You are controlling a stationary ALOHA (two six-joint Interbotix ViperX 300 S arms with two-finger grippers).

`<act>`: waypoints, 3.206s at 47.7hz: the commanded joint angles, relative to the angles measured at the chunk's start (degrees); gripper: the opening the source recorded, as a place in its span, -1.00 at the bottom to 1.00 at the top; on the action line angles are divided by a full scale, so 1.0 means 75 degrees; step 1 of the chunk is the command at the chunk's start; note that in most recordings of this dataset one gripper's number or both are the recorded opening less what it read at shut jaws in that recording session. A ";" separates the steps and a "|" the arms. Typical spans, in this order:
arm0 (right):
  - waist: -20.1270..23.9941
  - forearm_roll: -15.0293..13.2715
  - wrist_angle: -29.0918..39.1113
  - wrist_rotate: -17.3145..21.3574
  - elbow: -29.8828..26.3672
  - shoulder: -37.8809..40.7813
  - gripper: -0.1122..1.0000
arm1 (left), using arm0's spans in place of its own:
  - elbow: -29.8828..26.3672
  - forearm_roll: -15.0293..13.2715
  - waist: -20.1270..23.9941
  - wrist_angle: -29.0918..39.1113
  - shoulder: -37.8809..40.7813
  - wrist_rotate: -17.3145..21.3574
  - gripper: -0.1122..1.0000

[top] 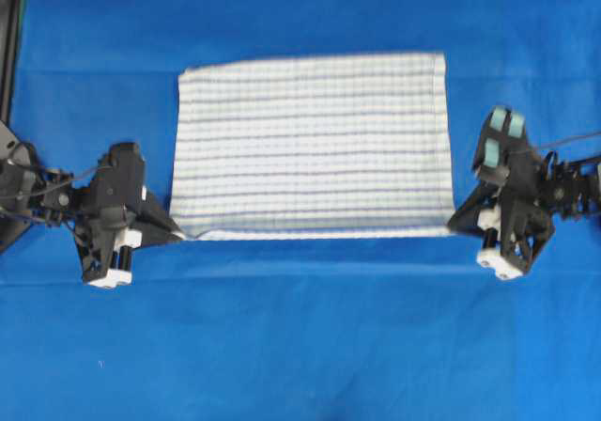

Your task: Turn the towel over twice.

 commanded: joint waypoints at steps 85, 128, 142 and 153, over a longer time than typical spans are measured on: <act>-0.1922 -0.4137 -0.0199 -0.0059 0.0340 -0.4852 0.34 | 0.0586 0.0012 0.1500 0.0703 -0.5355 0.1723 0.52; -0.2895 -0.4020 -0.0949 0.0082 0.0762 -0.4535 0.34 | 0.0961 0.0012 0.2391 0.0457 -0.5625 0.1723 0.53; -0.4418 -0.3984 -0.0996 0.0082 0.0375 -0.2449 0.34 | 0.0855 0.0012 0.3727 -0.0926 -0.3621 0.1746 0.53; -0.5086 -0.4055 -0.0949 0.0012 -0.0176 -0.0680 0.34 | 0.0539 0.0012 0.4547 -0.1535 -0.1723 0.1746 0.53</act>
